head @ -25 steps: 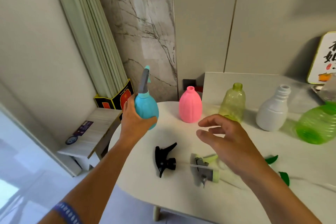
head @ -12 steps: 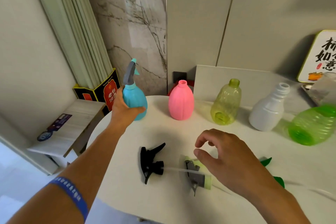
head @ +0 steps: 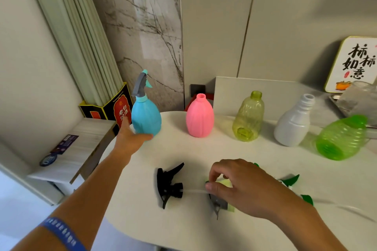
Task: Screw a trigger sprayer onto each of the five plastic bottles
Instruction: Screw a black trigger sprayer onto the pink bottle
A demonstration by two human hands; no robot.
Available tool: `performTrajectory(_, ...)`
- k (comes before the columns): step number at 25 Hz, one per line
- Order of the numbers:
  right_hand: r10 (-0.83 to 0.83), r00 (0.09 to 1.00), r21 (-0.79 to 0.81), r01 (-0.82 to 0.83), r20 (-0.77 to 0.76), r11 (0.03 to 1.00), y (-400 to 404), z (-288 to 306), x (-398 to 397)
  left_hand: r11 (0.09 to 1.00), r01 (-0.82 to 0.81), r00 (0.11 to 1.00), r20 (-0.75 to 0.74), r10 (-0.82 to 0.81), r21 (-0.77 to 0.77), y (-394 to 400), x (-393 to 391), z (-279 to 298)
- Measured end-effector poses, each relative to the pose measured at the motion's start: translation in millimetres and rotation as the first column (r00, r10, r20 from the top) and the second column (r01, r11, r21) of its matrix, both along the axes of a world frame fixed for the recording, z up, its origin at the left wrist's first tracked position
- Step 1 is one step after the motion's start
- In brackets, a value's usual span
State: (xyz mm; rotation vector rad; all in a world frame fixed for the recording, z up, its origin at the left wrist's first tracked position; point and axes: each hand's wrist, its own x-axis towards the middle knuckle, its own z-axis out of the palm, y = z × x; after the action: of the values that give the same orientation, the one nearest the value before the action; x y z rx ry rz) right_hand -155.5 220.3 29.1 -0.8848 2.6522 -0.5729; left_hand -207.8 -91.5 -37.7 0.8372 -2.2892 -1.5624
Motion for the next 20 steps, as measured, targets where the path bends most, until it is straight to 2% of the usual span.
performTrajectory(1,0.002,1.0,0.002,-0.002,-0.003,1.0,2,1,-1,1.0,-0.011,0.996,0.091,0.01,0.008,1,14,4)
performTrajectory(2,-0.002,1.0,0.007,0.002,-0.004,1.0,5,3,-2,0.998,-0.032,0.983,0.177,0.039,-0.048,3,26,7)
performTrajectory(3,-0.006,1.0,0.013,0.006,-0.005,1.0,9,5,-1,0.981,-0.043,0.972,0.221,0.085,-0.189,5,38,13)
performTrajectory(5,-0.01,1.0,0.015,0.01,0.002,1.0,18,8,2,0.849,0.003,0.99,0.12,0.071,-0.528,18,50,25)
performTrajectory(6,-0.012,1.0,0.004,0.012,0.0,1.0,23,9,4,0.785,0.037,0.999,0.05,-0.008,-0.618,29,51,31)
performTrajectory(8,-0.014,1.0,-0.02,0.014,-0.022,1.0,29,10,6,0.732,0.1,0.99,-0.008,-0.142,-0.674,54,46,39)
performTrajectory(11,-0.006,0.999,-0.028,0.004,-0.047,1.0,37,12,9,0.817,0.13,0.986,-0.012,-0.165,-0.562,87,25,36)
performTrajectory(15,0.002,0.998,-0.051,-0.006,-0.061,0.999,46,14,11,0.941,0.142,0.989,0.012,-0.145,-0.306,108,-17,20)
performTrajectory(17,-0.004,0.997,-0.046,0.0,-0.072,0.999,54,12,12,0.969,0.127,0.991,-0.02,-0.134,-0.21,116,-41,13)
performTrajectory(20,-0.017,0.997,-0.033,0.015,-0.075,0.999,71,10,13,0.983,0.113,0.99,-0.07,-0.125,-0.147,131,-72,1)
